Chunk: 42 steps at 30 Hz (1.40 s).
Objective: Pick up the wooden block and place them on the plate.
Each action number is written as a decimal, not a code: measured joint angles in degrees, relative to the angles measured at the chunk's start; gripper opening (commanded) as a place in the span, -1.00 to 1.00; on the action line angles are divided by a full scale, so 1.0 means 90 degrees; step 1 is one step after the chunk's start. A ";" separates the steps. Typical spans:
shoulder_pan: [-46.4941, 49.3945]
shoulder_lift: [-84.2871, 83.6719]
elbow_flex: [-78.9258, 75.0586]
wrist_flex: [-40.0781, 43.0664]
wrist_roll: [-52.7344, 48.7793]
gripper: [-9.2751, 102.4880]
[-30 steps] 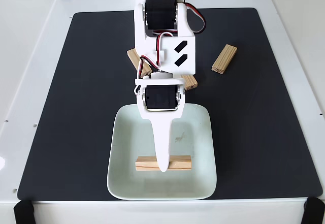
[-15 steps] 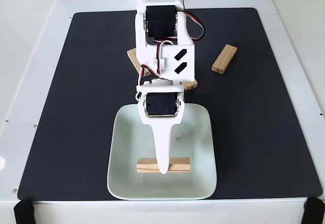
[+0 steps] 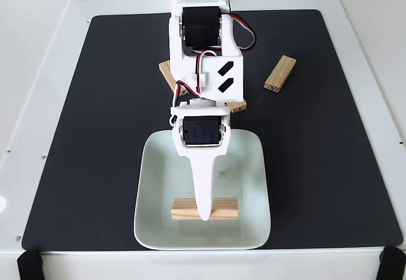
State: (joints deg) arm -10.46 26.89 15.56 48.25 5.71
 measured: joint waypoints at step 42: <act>-0.0088 0.8545 1.0391 0.0000 0.0000 -0.84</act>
State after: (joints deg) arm -11.25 103.80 109.07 48.25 5.71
